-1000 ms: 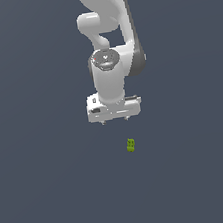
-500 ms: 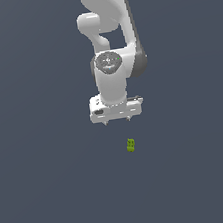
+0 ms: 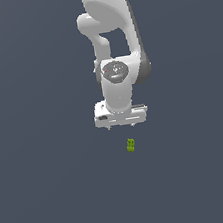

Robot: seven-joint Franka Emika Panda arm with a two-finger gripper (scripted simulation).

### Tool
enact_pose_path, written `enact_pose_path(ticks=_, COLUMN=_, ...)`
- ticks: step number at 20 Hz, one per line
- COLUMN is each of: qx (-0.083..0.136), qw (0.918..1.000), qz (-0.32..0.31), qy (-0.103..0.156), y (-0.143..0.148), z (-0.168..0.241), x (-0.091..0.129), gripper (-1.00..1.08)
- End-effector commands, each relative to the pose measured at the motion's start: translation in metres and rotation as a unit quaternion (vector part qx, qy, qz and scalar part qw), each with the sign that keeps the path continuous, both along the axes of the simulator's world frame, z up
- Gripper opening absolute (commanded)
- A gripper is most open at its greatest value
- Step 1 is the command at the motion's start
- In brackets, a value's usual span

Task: Pick up the object and move it to a goal position.

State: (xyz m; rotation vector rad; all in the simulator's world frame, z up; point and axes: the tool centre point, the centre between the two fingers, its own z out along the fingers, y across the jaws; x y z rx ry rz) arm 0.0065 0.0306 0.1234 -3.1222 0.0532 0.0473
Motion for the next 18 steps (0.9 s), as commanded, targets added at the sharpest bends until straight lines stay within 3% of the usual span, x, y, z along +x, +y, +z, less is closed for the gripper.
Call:
enact_pose_path(ticks=1, qx=-0.002, qw=0.9998, qz=-0.017, qy=-0.002, y=0.006, z=-0.009, x=0.007, gripper=1.00)
enact_pose_path(ticks=9, qx=-0.008, qw=0.9969, qz=-0.078, qy=-0.009, y=0.027, z=-0.042, x=0.031, gripper=1.00)
enact_pose_path(ticks=18, qx=-0.011, qw=0.9940, qz=-0.108, qy=-0.014, y=0.038, z=-0.060, x=0.041, gripper=1.00)
